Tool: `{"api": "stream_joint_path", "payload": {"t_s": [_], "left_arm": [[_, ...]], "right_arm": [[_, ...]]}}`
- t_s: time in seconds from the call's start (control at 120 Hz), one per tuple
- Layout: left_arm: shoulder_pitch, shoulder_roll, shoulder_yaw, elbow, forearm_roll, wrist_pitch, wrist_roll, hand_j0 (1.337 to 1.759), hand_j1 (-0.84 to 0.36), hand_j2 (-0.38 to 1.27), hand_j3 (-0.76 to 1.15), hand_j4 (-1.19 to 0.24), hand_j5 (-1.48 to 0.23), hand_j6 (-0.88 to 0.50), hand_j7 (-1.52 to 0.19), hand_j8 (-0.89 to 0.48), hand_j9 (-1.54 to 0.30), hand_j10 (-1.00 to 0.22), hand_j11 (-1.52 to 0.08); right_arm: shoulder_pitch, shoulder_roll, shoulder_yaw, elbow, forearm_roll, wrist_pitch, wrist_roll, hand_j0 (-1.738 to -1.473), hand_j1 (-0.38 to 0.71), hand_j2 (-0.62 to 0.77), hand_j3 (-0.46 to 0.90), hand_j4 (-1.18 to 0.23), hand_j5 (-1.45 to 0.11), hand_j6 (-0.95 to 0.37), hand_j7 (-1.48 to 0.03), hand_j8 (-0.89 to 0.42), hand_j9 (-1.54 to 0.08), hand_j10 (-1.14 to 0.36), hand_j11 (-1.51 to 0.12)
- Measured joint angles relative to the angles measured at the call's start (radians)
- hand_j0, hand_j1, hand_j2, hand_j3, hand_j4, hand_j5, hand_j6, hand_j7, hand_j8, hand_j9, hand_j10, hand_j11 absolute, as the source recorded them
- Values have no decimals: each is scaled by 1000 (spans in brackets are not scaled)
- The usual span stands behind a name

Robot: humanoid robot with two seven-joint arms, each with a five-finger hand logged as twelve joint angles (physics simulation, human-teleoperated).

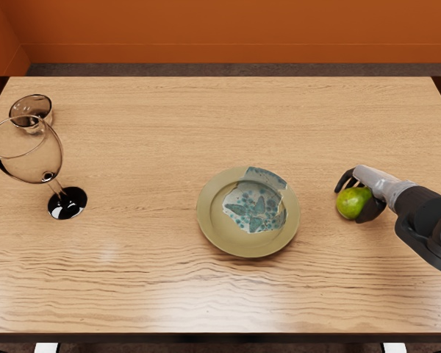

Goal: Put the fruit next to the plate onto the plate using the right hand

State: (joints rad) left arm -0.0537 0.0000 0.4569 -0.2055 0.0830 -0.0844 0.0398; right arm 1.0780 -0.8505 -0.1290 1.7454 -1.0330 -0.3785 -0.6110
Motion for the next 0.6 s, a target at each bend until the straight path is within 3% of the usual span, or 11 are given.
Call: {"api": "stream_joint_path", "payload": {"t_s": [0.217,0.6], "left_arm": [[0,0,0,0,0,0,0,1658,349,0,0,0,0,0,0,0,0,0,0],[0,0,-1,0,0,0,0,1658,349,0,0,0,0,0,0,0,0,0,0]], "right_arm": [[0,1,0,0,0,2,0,-1653,204,50,0,-583,-798,-395,-776,-338,-795,-565,-794],[3,-3,4,0,3,14,0,-1650,219,98,0,-506,-957,-329,-929,-259,-960,-521,-964]]}}
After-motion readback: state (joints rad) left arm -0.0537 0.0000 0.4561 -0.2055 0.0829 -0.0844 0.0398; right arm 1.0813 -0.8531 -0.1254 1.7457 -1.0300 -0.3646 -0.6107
